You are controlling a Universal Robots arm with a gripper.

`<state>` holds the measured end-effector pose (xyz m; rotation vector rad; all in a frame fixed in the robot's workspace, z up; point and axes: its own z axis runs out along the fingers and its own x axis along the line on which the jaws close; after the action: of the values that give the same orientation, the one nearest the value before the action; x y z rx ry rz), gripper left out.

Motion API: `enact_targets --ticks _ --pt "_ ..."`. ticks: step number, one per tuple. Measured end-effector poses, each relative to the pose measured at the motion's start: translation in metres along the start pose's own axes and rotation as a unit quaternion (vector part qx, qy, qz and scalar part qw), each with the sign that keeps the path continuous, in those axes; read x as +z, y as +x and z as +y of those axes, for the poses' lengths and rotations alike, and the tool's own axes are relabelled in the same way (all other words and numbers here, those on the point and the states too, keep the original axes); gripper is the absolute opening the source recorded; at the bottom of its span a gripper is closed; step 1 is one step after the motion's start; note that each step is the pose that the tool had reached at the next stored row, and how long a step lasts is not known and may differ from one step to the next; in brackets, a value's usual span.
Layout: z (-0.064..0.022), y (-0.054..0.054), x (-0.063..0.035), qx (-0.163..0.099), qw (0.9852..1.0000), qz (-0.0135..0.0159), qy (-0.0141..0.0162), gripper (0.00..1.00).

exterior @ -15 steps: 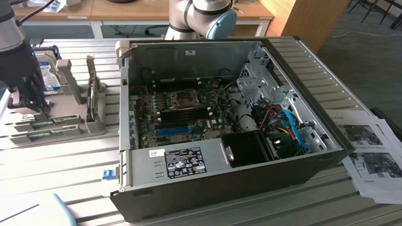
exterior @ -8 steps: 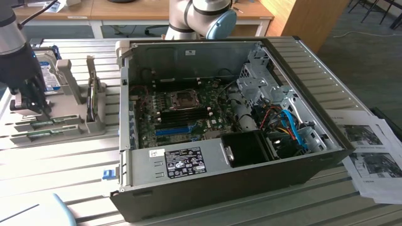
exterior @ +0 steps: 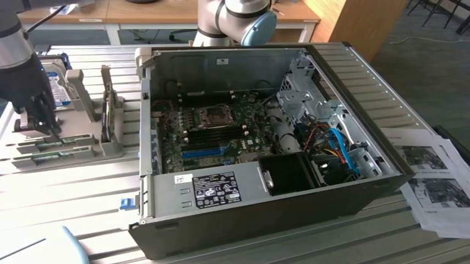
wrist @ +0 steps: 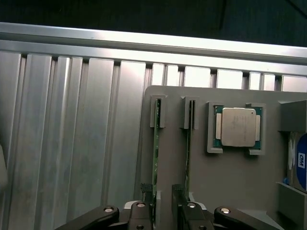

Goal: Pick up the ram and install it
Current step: 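Pick up the ram and move it above insertion slot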

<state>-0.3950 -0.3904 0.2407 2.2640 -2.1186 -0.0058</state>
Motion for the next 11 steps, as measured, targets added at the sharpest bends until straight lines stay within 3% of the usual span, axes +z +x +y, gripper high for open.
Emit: enact_targets --ticks 11 --pt "-0.0004 -0.0002 0.0107 0.000 1.0000 -0.0006 0.0000 0.29"
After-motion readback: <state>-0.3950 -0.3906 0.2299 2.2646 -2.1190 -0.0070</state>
